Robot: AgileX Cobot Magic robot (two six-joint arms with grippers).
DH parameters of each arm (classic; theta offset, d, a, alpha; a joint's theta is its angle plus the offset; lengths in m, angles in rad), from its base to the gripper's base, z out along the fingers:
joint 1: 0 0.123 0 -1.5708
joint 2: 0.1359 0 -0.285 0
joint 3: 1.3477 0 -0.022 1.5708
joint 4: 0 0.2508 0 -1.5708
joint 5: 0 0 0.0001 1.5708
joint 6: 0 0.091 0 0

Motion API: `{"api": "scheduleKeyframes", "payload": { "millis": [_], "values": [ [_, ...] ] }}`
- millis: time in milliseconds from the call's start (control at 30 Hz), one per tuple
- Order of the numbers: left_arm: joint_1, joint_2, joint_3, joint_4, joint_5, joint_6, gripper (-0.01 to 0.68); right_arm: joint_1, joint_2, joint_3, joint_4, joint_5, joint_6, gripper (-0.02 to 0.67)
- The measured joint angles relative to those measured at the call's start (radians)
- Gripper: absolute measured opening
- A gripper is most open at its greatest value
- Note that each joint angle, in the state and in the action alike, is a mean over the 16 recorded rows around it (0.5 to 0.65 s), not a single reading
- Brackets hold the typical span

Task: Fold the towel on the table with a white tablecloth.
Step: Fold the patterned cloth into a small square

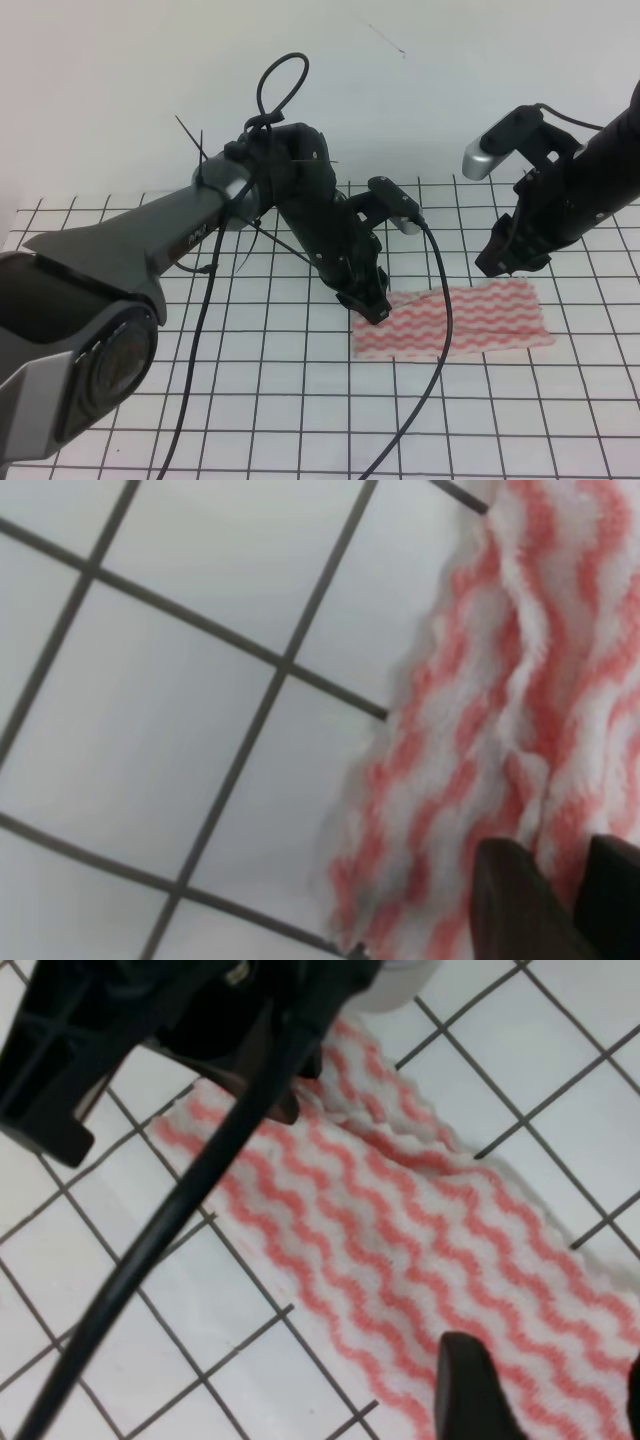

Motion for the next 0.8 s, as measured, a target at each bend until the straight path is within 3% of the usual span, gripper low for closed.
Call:
{"api": "scheduleKeyframes", "payload": {
  "millis": [600, 800],
  "values": [
    [0.002, -0.003, -0.003, 0.017, 0.001, 0.013, 0.011, 0.0, -0.002, 0.0, 0.011, 0.0, 0.0, 0.335],
    [0.002, -0.005, -0.032, 0.02, 0.007, 0.016, 0.001, 0.0, -0.002, 0.0, 0.012, 0.0, 0.001, 0.335]
  ]
}}
